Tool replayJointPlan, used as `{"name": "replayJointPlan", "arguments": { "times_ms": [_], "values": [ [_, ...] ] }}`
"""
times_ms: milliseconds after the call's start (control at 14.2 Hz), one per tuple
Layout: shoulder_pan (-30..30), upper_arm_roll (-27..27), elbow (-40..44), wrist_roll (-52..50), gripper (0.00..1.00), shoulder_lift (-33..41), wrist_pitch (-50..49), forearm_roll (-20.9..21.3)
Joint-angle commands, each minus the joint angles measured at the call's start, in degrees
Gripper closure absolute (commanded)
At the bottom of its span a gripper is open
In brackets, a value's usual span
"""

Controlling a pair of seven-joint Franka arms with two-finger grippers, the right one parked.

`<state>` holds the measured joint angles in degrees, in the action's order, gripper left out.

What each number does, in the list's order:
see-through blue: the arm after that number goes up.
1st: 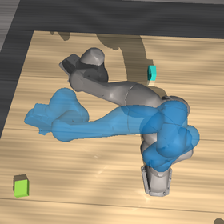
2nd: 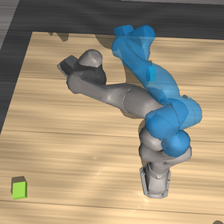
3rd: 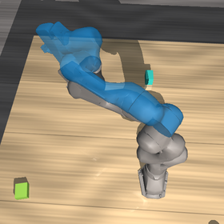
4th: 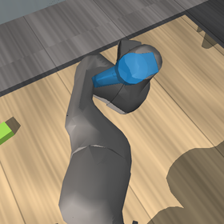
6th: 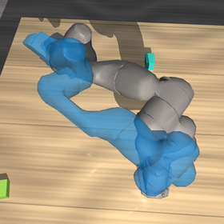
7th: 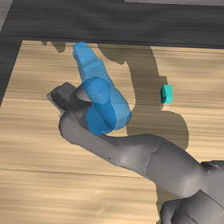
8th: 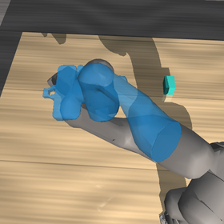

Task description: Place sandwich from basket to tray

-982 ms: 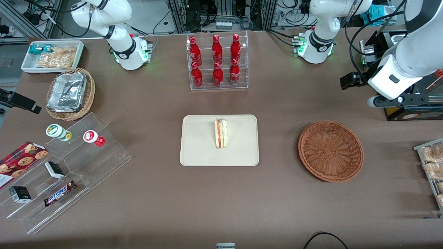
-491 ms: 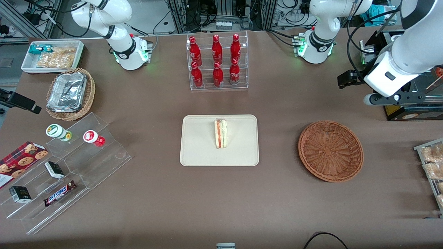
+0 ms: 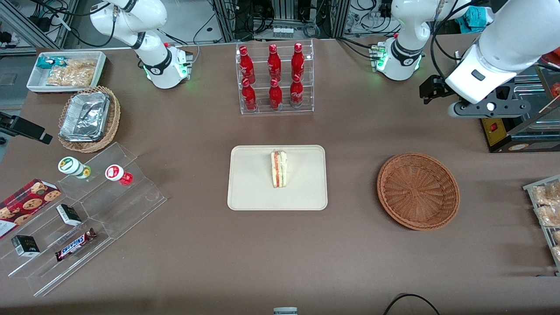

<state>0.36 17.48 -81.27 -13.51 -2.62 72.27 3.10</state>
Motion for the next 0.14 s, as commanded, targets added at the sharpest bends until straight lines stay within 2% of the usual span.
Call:
{"name": "replayJointPlan", "arguments": {
  "times_ms": [0, 70],
  "values": [
    [-0.27, 0.1, -0.65, 0.5, 0.0, 1.39, 0.6, 1.65],
    [-0.27, 0.1, -0.74, 0.5, 0.0, 1.57, 0.59, 1.56]
  ]
}}
